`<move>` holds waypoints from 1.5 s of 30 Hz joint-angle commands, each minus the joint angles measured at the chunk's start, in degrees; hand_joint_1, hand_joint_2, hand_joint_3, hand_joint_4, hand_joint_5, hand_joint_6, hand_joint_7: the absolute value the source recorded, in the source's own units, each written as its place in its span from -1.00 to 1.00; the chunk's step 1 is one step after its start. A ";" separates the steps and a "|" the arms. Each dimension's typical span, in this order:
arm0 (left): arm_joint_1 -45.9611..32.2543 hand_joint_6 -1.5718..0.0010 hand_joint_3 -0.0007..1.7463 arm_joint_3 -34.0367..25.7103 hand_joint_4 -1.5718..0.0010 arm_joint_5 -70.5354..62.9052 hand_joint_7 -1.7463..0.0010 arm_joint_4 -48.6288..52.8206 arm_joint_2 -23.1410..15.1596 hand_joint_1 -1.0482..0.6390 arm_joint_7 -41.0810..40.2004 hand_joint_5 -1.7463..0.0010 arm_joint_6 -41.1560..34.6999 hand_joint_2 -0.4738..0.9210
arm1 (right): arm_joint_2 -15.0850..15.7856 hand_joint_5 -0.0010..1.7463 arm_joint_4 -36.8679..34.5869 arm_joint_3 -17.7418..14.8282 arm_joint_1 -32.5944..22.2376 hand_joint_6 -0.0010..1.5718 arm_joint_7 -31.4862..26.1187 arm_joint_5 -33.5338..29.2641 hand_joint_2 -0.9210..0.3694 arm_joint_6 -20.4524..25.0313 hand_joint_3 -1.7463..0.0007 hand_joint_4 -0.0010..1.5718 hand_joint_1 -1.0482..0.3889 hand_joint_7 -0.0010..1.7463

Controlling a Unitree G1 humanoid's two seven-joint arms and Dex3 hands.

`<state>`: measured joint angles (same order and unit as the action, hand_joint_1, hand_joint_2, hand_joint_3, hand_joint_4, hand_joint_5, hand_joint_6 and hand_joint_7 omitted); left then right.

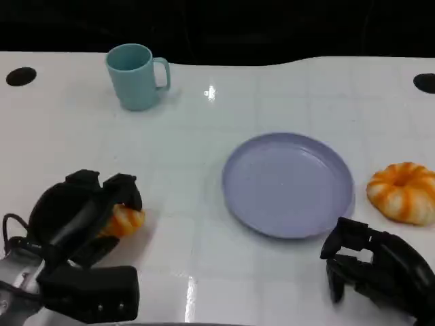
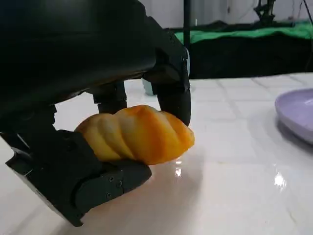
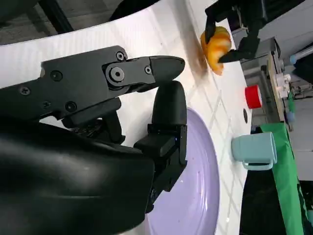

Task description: Grasp the bread from the table and place it into the plate.

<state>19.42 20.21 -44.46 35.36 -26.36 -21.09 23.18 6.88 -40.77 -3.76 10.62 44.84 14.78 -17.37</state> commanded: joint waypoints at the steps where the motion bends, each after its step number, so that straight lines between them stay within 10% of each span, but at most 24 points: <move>1: 1.99 0.35 0.43 -1.33 0.10 0.78 -1.00 -1.50 -0.06 0.06 -2.63 -1.00 -0.06 0.33 | 0.76 1.00 -0.09 -0.08 -0.88 -0.11 -0.70 -0.52 -1.00 0.88 0.76 -0.10 -0.36 0.66; 14: 8.19 0.28 0.25 -1.31 0.00 4.10 -1.00 -3.80 2.19 0.04 2.11 -1.00 1.43 0.43 | 0.36 1.00 1.93 0.14 -2.04 -0.08 -1.28 -0.23 -1.00 2.10 0.75 -0.10 -0.35 0.61; 45: 34.30 0.09 0.34 10.44 -0.20 2.53 -1.00 23.60 26.78 -0.08 1.66 -1.00 4.09 0.42 | 0.90 1.00 -6.85 -2.90 0.97 -0.14 5.21 1.84 -1.00 -3.33 0.75 -0.08 -0.33 0.68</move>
<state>51.24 29.47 -40.91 57.94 -0.55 -17.68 27.87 7.17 -46.41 -6.15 12.25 50.45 16.60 -21.74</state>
